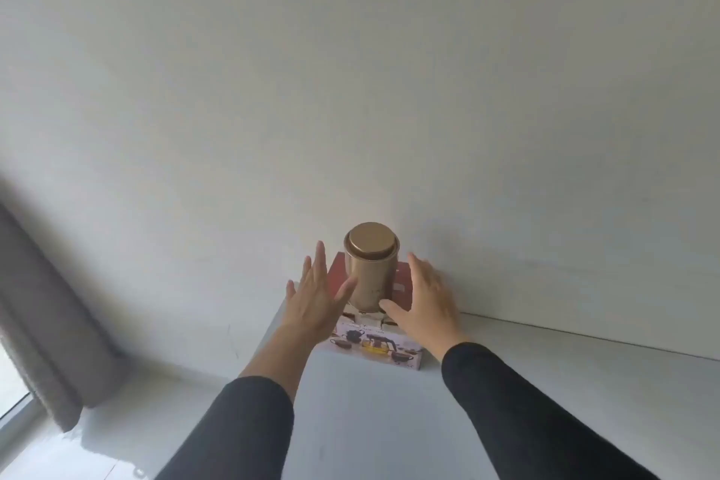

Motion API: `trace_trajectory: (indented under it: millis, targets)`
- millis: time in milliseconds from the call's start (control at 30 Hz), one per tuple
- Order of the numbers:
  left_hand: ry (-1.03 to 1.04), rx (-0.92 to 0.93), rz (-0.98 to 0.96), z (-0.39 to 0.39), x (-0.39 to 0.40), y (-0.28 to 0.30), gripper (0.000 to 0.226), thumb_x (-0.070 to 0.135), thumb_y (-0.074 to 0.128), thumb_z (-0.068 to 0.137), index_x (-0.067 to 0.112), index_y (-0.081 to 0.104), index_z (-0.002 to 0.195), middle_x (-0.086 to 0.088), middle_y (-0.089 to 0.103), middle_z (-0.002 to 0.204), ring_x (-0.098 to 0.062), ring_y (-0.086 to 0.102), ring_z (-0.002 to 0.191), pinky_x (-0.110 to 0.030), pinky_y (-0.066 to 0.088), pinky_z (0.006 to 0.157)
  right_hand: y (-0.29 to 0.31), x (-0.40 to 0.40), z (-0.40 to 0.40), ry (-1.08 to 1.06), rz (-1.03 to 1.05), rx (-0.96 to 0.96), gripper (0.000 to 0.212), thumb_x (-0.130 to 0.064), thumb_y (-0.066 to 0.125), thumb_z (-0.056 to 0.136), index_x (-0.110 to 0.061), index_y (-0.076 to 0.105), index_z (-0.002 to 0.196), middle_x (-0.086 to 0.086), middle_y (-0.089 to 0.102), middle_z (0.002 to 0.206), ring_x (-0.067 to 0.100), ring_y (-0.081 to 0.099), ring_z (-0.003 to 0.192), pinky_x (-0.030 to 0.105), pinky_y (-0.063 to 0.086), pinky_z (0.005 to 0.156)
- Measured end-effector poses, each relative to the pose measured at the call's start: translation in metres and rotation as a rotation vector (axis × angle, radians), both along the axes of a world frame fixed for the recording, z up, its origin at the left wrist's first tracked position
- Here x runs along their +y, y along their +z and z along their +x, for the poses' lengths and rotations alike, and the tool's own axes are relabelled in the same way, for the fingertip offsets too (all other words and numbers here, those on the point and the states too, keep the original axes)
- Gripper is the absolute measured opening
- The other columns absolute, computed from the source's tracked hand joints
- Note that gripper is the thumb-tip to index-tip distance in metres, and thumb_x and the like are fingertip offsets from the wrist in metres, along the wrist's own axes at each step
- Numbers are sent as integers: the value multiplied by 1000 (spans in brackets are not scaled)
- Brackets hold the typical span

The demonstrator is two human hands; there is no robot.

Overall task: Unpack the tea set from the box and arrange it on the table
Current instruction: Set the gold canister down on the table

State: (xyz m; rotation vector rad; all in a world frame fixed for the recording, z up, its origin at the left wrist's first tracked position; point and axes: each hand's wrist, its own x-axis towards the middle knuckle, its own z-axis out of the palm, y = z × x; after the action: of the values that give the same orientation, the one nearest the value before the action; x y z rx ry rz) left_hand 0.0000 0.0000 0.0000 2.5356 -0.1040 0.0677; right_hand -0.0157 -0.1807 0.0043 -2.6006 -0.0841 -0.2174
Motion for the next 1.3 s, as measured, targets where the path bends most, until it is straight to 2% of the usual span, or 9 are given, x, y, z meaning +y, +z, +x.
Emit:
trace_trajectory:
  millis: [100,167,333,433,533,633,800,1100,1300]
  targets:
    - [-101,43,-38,26,6,-16,87,66,29,89,24,-17,150,8,5,160,-14,2,149,-51,6,119,-15,19,24,-20,178,-3,90,-39,77,73,-28,22,144,-2,41,144,19,42,130,37,37,106]
    - [-180,24,-100,39,6,-25,92,74,29,83,26,-9,151,10,19,157,-14,15,147,-56,14,116,-21,25,35,-57,281,22,85,-35,80,70,-33,29,137,-6,49,135,17,49,123,35,43,101]
    - [-189,-55,-281,47,-8,-36,95,85,31,72,33,8,148,11,42,142,-17,43,131,-51,38,104,-30,28,45,-86,390,63,69,-29,77,77,-32,35,132,-10,52,129,13,53,117,27,41,95]
    - [-147,-56,-336,37,-21,-28,96,81,35,73,28,11,149,7,37,148,-20,42,133,-49,35,108,-28,25,40,-96,390,13,65,-31,75,78,-31,37,131,-13,52,119,12,56,108,27,46,89]
    - [-151,-49,-333,24,-35,-16,91,75,40,78,20,17,146,4,44,144,-24,47,128,-49,37,105,-21,12,25,-98,410,-27,62,-30,75,78,-30,40,129,-14,50,118,4,49,102,21,39,82]
    - [-170,-33,-299,8,-56,-5,77,62,45,87,14,21,144,-1,48,139,-29,49,125,-48,37,104,-11,-13,4,-114,392,-44,68,-32,76,76,-30,38,132,-9,50,125,9,50,112,22,40,88]
    - [-215,-38,-338,-36,-121,28,75,60,46,87,13,23,141,-5,51,135,-36,53,118,-47,44,94,19,-78,-47,-154,420,-93,78,-34,77,74,-35,31,137,-11,47,134,9,48,121,29,43,99]
    - [-358,-15,-522,-154,-286,63,65,49,48,92,16,23,142,-2,49,138,-27,48,124,-30,35,84,61,-240,-180,-255,388,-192,78,-29,78,72,-37,32,134,-10,50,130,11,53,114,32,47,96]
    - [-434,70,-532,-185,-370,68,68,49,57,87,15,27,138,-2,49,135,-25,50,120,-28,36,82,69,-324,-227,-331,374,-183,82,-32,82,67,-39,32,132,-13,51,126,12,56,110,33,49,91]
